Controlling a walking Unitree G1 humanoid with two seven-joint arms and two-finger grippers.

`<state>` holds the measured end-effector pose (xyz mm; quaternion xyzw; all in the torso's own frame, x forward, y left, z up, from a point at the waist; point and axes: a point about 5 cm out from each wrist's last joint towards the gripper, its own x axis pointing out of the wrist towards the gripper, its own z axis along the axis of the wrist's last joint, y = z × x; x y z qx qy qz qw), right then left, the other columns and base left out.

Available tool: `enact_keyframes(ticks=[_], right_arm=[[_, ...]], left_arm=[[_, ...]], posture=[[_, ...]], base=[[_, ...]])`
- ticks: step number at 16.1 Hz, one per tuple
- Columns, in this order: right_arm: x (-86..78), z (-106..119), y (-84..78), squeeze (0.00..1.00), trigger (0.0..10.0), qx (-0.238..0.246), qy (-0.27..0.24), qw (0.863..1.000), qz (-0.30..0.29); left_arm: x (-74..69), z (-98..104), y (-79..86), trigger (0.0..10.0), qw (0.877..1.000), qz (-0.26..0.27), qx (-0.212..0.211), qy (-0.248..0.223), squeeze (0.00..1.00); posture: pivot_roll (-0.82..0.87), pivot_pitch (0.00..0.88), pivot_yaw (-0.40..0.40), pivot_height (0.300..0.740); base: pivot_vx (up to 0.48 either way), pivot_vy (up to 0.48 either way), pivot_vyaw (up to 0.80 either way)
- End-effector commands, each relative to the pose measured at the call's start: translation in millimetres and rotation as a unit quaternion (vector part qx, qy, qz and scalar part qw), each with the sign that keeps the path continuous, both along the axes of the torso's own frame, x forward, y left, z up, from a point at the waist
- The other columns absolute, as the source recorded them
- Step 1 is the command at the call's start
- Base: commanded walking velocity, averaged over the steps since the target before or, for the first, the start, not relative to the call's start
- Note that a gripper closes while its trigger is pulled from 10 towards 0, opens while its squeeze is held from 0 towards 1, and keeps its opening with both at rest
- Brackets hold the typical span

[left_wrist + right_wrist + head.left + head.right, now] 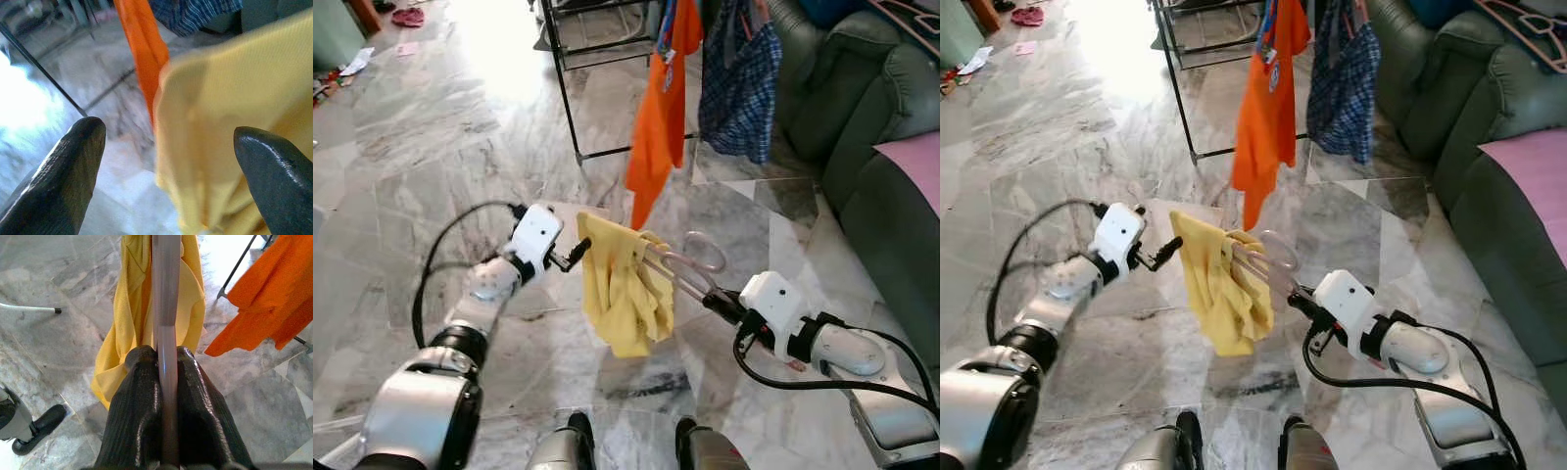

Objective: Hang hanger

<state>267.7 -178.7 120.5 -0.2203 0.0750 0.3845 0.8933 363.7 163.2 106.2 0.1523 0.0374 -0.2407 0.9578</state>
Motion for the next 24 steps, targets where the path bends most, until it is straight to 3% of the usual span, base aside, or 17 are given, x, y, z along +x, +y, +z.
enact_keyframes(ticks=[1, 4, 7, 11, 14, 15, 16, 24], right_arm=[[-1.0, 17, 6.1, 0.0, 0.0, 0.028, -0.033, 0.999, 0.01], [-3.9, 28, 14.3, 0.0, 0.0, 0.061, -0.038, 0.997, 0.027], [-14.8, 33, 23.5, 0.0, 0.0, 0.075, -0.014, 0.994, 0.073], [-15.2, 27, 6.0, 0.0, 0.0, 0.022, -0.012, 0.998, 0.063], [-11.9, 30, -4.3, 0.0, 0.0, 0.014, -0.013, 0.999, 0.05], [-8.6, 32, -4.5, 0.0, 0.0, 0.015, -0.016, 0.999, 0.049], [-6.8, 33, -3.5, 0.0, 0.0, 0.017, -0.018, 0.998, 0.049], [-5.8, 31, -2.8, 0.0, 0.0, 0.015, -0.018, 0.998, 0.052]], left_arm=[[-6.9, -17, 5.5, 10.0, 0.998, 0.028, -0.032, 0.047, 0.0], [-11.5, -28, -5.7, 10.0, 0.992, 0.035, -0.093, 0.083, 0.0], [-10.3, -27, -10.7, 10.0, 0.991, 0.03, -0.101, 0.081, 0.0], [-6.7, -19, -0.8, 10.0, 0.994, 0.036, -0.08, 0.064, 0.0], [-4.6, -13, 14.4, 9.8, 0.993, 0.067, -0.081, 0.047, 0.0], [-5.3, -14, 18.1, 2.1, 0.992, 0.076, -0.093, 0.048, 0.0], [-6.2, -15, 17.3, 0.0, 0.991, 0.075, -0.102, 0.052, 0.0], [-6.1, -14, 5.3, 0.0, 0.989, 0.054, -0.126, 0.05, 0.0]], posture=[[-0.26, 0.244, 0.073, 0.74], [-0.26, 0.245, 0.071, 0.74], [-0.27, 0.246, 0.073, 0.74], [-0.26, 0.245, 0.077, 0.74], [-0.25, 0.242, 0.075, 0.74], [-0.25, 0.238, 0.074, 0.74], [-0.25, 0.236, 0.072, 0.74], [-0.26, 0.232, 0.07, 0.74]], base=[[0.0, 0.0, 0.0], [0.0, 0.0, 0.0], [0.0, 0.0, 0.0], [0.0, 0.0, 0.0], [0.0, 0.0, 0.0], [0.0, 0.0, 0.0], [0.0, 0.0, 0.0], [0.0, 0.0, 0.0]])
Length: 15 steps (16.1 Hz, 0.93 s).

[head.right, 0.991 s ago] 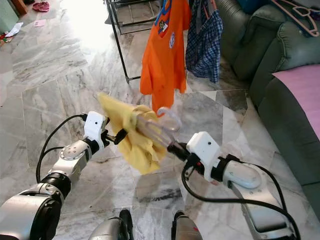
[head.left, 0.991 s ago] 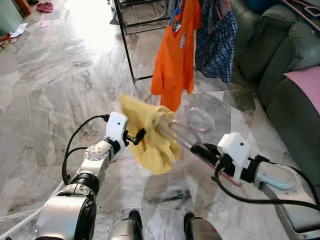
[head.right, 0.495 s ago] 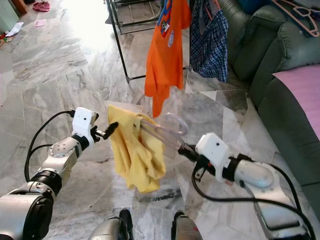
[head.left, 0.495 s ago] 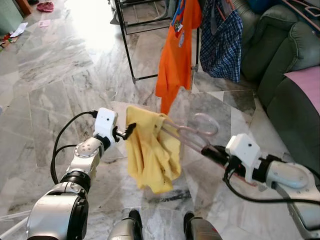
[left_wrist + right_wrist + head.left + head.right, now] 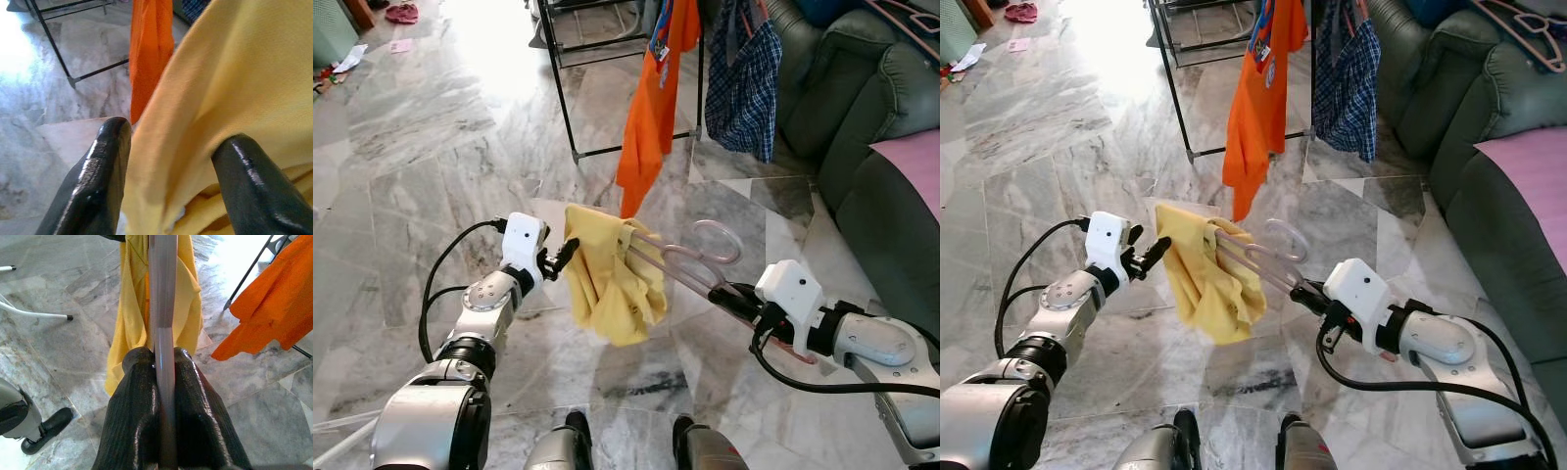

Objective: Hang hanger

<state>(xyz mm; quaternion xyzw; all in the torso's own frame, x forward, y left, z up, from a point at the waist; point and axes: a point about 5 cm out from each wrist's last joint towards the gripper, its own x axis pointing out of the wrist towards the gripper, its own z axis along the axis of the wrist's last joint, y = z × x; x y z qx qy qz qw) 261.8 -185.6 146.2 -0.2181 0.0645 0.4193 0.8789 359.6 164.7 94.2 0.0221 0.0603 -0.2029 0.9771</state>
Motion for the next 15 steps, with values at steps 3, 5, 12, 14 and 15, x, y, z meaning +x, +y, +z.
enact_keyframes(ticks=[3, 5, 12, 14, 15], right_arm=[[0.3, 3.8, 3.5, 0.0, 0.0, 0.009, -0.016, 1.0, 0.011], [1.3, 2.4, 2.5, 0.0, 0.0, 0.006, -0.015, 1.0, 0.01], [3.6, 1.7, 5.1, 0.0, 0.0, 0.008, -0.019, 1.0, 0.013], [4.1, 1.4, 6.0, 0.0, 0.0, 0.009, -0.02, 1.0, 0.014], [4.2, 1.4, 6.2, 0.0, 0.0, 0.009, -0.02, 1.0, 0.014]], left_arm=[[-1.9, -1.6, 1.9, 0.0, 1.0, 0.0, -0.013, 0.0, 0.0], [-0.3, 1.9, 1.3, 0.0, 1.0, -0.002, -0.022, -0.006, 0.0], [2.1, 6.4, 0.3, 0.0, 0.999, -0.003, -0.031, -0.013, 0.0], [2.2, 6.9, -0.3, 0.0, 0.999, -0.004, -0.034, -0.014, 0.0], [2.3, 7.0, -0.3, 0.0, 0.999, -0.004, -0.035, -0.014, 0.0]], posture=[[-0.25, 0.229, 0.072, 0.74], [-0.25, 0.225, 0.072, 0.74], [-0.25, 0.223, 0.071, 0.74], [-0.25, 0.222, 0.07, 0.74], [-0.25, 0.222, 0.07, 0.74]], base=[[0.0, 0.0, 0.0], [0.0, 0.0, 0.0], [0.0, 0.0, 0.0], [0.0, 0.0, 0.0], [0.0, 0.0, 0.0]])
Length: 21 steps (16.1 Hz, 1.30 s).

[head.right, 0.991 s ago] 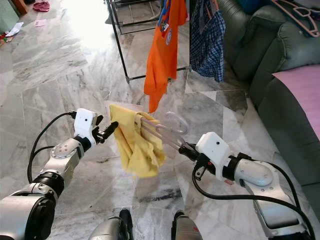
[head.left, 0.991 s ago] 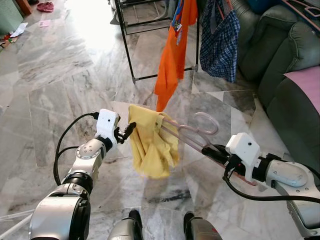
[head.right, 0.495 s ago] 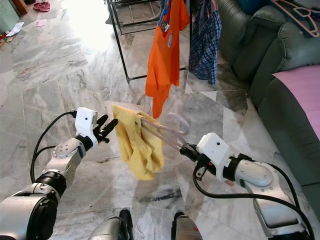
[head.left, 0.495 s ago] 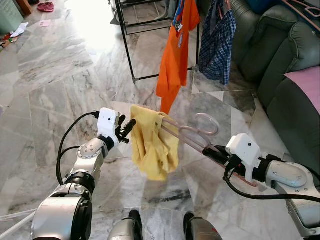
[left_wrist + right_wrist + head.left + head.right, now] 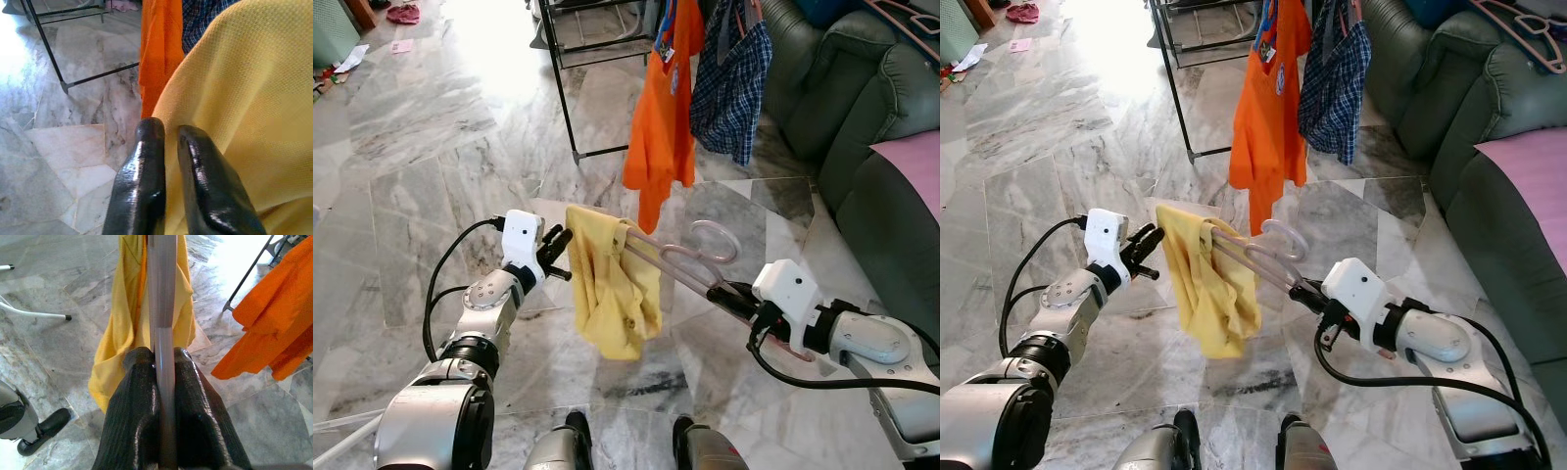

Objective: Hang hanger

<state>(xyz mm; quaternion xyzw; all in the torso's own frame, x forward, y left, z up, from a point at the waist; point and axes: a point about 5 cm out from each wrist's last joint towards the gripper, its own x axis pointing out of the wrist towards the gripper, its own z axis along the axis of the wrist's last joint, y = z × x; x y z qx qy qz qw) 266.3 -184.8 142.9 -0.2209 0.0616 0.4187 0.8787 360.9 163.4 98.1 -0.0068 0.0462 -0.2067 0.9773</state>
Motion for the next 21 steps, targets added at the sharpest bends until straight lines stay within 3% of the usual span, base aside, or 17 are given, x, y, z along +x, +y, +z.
enact_keyframes(ticks=[1, 3, 6, 7, 8, 9, 10, 14, 15, 16, 18, 21], right_arm=[[0.2, 5, 5.8, 0.0, 0.0, 0.01, -0.017, 1.0, 0.014], [0.7, 4, 6.4, 0.0, 0.0, 0.011, -0.017, 1.0, 0.016], [0.7, 3, 5.7, 0.0, 0.0, 0.01, -0.017, 1.0, 0.016], [0.7, 2, 5.5, 0.0, 0.0, 0.009, -0.016, 1.0, 0.016], [0.7, 2, 5.4, 0.0, 0.0, 0.008, -0.016, 1.0, 0.017], [0.7, 1, 5.5, 0.0, 0.0, 0.007, -0.016, 1.0, 0.017], [-0.3, 0, 5.1, 0.0, 0.0, 0.006, -0.014, 1.0, 0.017], [-0.7, -2, 4.1, 0.0, 0.0, 0.001, -0.012, 1.0, 0.019], [-0.4, -2, 4.5, 0.0, 0.0, 0.0, -0.012, 1.0, 0.021], [0.0, -2, 5.0, 0.0, 0.0, 0.0, -0.012, 1.0, 0.022], [0.2, -3, 6.0, 0.0, 0.0, -0.001, -0.013, 1.0, 0.024], [-1.6, -5, 5.8, 0.0, 0.0, -0.003, -0.01, 1.0, 0.026]], left_arm=[[1.1, 3, 0.5, 0.0, 1.0, -0.003, -0.004, -0.006, 0.0], [1.5, 4, 0.8, 0.0, 1.0, -0.002, -0.004, -0.009, 0.0], [5.6, 18, 1.2, 0.0, 0.998, -0.025, 0.029, -0.047, 0.0], [7.2, 23, 1.1, 0.8, 0.997, -0.036, 0.039, -0.057, 0.0], [8.0, 28, 0.2, 7.5, 0.994, -0.057, 0.064, -0.072, 0.0], [8.6, 34, -0.4, 10.0, 0.989, -0.081, 0.088, -0.089, 0.0], [8.5, 44, 0.9, 10.0, 0.977, -0.129, 0.127, -0.112, 0.0], [6.1, 60, 10.0, 10.0, 0.946, -0.205, 0.207, -0.142, 0.0], [6.2, 63, 13.9, 10.0, 0.942, -0.208, 0.217, -0.147, 0.74], [6.0, 64, 15.6, 10.0, 0.94, -0.21, 0.224, -0.15, 1.0], [3.1, 66, 17.8, 10.0, 0.926, -0.23, 0.251, -0.163, 1.0], [2.3, 69, 17.4, 10.0, 0.915, -0.241, 0.269, -0.177, 1.0]], posture=[[-0.25, 0.223, 0.072, 0.74], [-0.25, 0.221, 0.07, 0.74], [-0.24, 0.221, 0.071, 0.74], [-0.24, 0.221, 0.072, 0.74], [-0.25, 0.221, 0.072, 0.74], [-0.24, 0.222, 0.072, 0.74], [-0.24, 0.223, 0.07, 0.74], [-0.24, 0.221, 0.069, 0.74], [-0.24, 0.218, 0.069, 0.74], [-0.24, 0.218, 0.069, 0.74], [-0.24, 0.218, 0.072, 0.74], [-0.24, 0.221, 0.071, 0.74]], base=[[0.0, 0.0, 0.0], [0.0, 0.0, 0.0], [0.0, 0.0, 0.0], [0.0, 0.0, 0.0], [0.0, 0.0, 0.0], [0.0, 0.0, 0.0], [0.0, 0.0, 0.0], [0.0, 0.0, 0.0], [0.0, 0.0, 0.0], [0.0, 0.0, 0.0], [0.0, 0.0, 0.0], [0.0, 0.0, 0.0]])
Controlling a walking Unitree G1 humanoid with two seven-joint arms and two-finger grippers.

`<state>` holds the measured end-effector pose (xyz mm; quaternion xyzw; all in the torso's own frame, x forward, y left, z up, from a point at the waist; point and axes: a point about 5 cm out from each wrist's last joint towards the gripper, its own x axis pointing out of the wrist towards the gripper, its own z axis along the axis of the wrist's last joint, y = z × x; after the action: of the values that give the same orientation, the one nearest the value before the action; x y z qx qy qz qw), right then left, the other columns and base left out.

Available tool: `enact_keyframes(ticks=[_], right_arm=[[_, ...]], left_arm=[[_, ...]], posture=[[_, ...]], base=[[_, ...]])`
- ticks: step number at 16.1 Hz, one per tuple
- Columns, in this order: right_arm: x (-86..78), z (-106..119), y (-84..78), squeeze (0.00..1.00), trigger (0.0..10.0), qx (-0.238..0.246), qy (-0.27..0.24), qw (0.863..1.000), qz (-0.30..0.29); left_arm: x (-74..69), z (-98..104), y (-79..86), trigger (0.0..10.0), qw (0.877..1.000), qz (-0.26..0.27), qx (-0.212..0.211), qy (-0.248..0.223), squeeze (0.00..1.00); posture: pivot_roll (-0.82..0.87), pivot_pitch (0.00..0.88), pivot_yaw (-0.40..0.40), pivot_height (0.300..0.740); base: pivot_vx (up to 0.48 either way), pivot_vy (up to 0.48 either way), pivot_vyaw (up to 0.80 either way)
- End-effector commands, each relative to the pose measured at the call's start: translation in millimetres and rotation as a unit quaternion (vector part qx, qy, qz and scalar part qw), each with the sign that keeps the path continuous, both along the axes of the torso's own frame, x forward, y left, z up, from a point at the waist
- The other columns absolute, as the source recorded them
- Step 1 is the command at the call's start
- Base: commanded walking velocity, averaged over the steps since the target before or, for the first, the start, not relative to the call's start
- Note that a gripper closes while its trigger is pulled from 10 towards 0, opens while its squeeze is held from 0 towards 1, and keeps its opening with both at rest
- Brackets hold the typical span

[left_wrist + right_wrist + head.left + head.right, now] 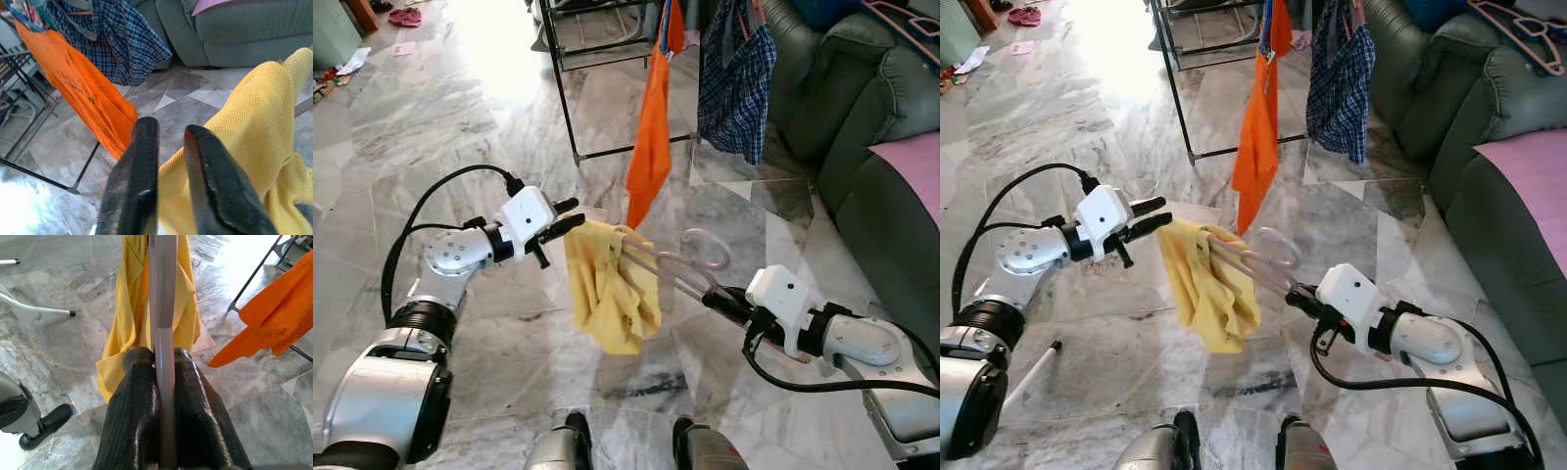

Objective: Hang hanger

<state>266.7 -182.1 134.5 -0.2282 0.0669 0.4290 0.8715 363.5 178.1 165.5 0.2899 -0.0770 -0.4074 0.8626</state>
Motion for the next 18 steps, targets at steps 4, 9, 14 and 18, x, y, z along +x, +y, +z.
enact_keyframes(ticks=[4, 9, 14, 18], right_arm=[[-5.2, 1, -0.5, 0.0, 0.0, -0.001, -0.004, 1.0, 0.018], [-6.2, -6, -0.1, 0.0, 0.0, -0.015, 0.004, 1.0, 0.024], [-1.6, -7, 1.2, 0.0, 0.0, -0.008, -0.007, 1.0, -0.005], [6.3, -5, 7.3, 0.0, 0.0, 0.008, -0.035, 0.998, -0.043]], left_arm=[[-7.1, -4, 0.9, 10.0, 0.997, -0.052, 0.053, 0.001, 1.0], [-13.6, -9, 5.7, 10.0, 0.989, -0.089, 0.116, 0.005, 1.0], [-4.1, 4, -2.2, 10.0, 0.998, -0.044, 0.042, -0.023, 0.14], [-1.3, -16, -16.5, 10.0, 0.988, 0.056, -0.142, 0.021, 0.0]], posture=[[-0.25, 0.231, 0.067, 0.74], [-0.24, 0.235, 0.067, 0.74], [-0.24, 0.236, 0.073, 0.74], [-0.24, 0.242, 0.063, 0.74]], base=[[0.0, 0.0, 0.0], [0.0, 0.0, 0.0], [0.0, 0.0, 0.0], [0.0, 0.0, 0.0]])
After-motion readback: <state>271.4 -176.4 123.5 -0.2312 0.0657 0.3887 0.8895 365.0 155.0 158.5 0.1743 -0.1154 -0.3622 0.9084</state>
